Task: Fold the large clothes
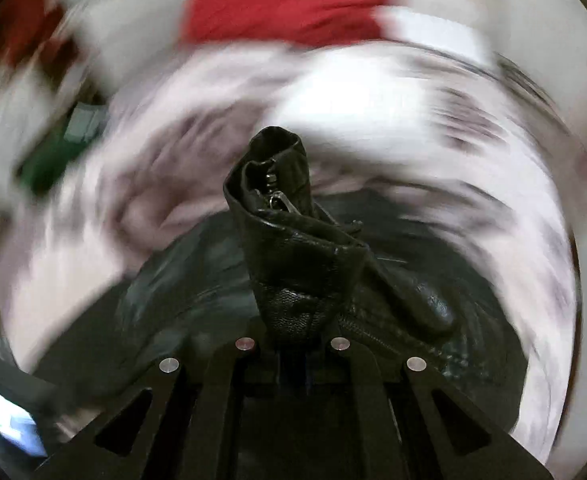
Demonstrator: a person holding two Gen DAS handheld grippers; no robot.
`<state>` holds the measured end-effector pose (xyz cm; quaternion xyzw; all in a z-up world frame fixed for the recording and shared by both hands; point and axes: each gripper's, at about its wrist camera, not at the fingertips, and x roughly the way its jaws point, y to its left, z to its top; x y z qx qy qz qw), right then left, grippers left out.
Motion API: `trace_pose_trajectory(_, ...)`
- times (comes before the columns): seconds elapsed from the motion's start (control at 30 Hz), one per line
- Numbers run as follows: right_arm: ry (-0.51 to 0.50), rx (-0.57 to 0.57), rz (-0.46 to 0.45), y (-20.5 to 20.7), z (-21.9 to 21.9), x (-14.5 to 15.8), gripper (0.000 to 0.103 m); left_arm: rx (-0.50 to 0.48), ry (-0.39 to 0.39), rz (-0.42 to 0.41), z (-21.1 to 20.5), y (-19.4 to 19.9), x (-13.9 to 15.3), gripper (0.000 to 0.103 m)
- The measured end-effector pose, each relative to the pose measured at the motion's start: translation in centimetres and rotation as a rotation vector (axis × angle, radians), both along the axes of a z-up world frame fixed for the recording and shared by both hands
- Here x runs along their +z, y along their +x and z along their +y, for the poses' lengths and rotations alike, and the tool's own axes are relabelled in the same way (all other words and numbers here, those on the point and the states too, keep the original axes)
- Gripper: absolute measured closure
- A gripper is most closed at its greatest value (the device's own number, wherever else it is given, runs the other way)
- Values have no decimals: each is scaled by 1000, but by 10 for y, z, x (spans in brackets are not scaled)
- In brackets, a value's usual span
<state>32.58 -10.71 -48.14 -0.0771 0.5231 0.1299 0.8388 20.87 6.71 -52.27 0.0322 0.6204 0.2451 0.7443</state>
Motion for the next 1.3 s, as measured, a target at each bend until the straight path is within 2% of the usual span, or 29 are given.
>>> trace_pose_trajectory(0.07, -85, 141, 66, -3, 65, -45, 96, 13, -7, 3, 15, -6, -1, 0)
trace_pose_trajectory(0.13, -128, 184, 158, -12, 93, -81, 94, 15, -23, 7, 29, -10, -1, 0)
trace_pose_trajectory(0.17, -142, 185, 190, -19, 97, -92, 86, 14, -33, 8, 34, -11, -1, 0)
trace_pose_trajectory(0.23, -81, 154, 222, -25, 83, -89, 80, 12, -53, 2, 44, -14, 2, 0)
trace_pose_trajectory(0.3, 63, 74, 283, -32, 49, -69, 49, 14, -75, -6, 50, -17, 4, 0)
trace_pose_trajectory(0.33, 108, 33, 299, -37, 35, -60, 44, 19, -78, -6, 53, -20, 5, 0)
trace_pose_trajectory(0.37, 152, -37, 302, -50, 3, -43, 43, 31, -81, -3, 57, -21, 6, 0)
trace_pose_trajectory(0.43, 157, -164, 305, -70, -49, -24, 43, 68, -96, 5, 65, -26, 8, 0)
trace_pose_trajectory(0.53, 39, -374, 339, -108, -133, -16, 43, 157, -129, 11, 82, -39, 8, 0)
trace_pose_trajectory(0.57, -20, -440, 364, -123, -166, -23, 43, 182, -145, 15, 87, -43, 6, 0)
trace_pose_trajectory(0.63, -59, -505, 415, -134, -204, -42, 43, 246, -197, 32, 99, -56, -2, 0)
trace_pose_trajectory(0.7, -73, -515, 443, -137, -232, -64, 43, 296, -279, 50, 109, -69, -14, 0)
trace_pose_trajectory(0.77, -68, -499, 409, -130, -244, -77, 44, 349, -318, 43, 116, -84, -22, 0)
trace_pose_trajectory(0.83, -103, -563, 358, -128, -273, -82, 61, 415, -348, 5, 121, -99, -23, 0)
trace_pose_trajectory(0.87, -91, -631, 387, -130, -292, -89, 67, 441, -372, -11, 122, -105, -23, 0)
trace_pose_trajectory(0.93, -19, -723, 433, -136, -318, -97, 68, 521, -446, -49, 127, -116, -24, 0)
trace_pose_trajectory(0.97, 2, -711, 456, -137, -323, -95, 68, 574, -494, -84, 130, -122, -26, 0)
trace_pose_trajectory(1.07, -52, -574, 464, -138, -310, -71, 64, 708, -625, -187, 142, -134, -36, 0)
trace_pose_trajectory(1.1, -48, -541, 460, -141, -307, -61, 63, 767, -694, -239, 147, -137, -44, 0)
trace_pose_trajectory(1.17, 17, -490, 454, -150, -297, -37, 58, 872, -800, -344, 161, -144, -60, 1)
trace_pose_trajectory(1.2, 37, -477, 451, -154, -290, -31, 58, 933, -849, -402, 169, -147, -69, 5)
trace_pose_trajectory(1.23, 57, -463, 447, -159, -282, -22, 57, 992, -878, -456, 177, -150, -76, 10)
trace_pose_trajectory(1.3, 97, -438, 443, -162, -265, -12, 57, 1092, -899, -523, 192, -155, -86, 12)
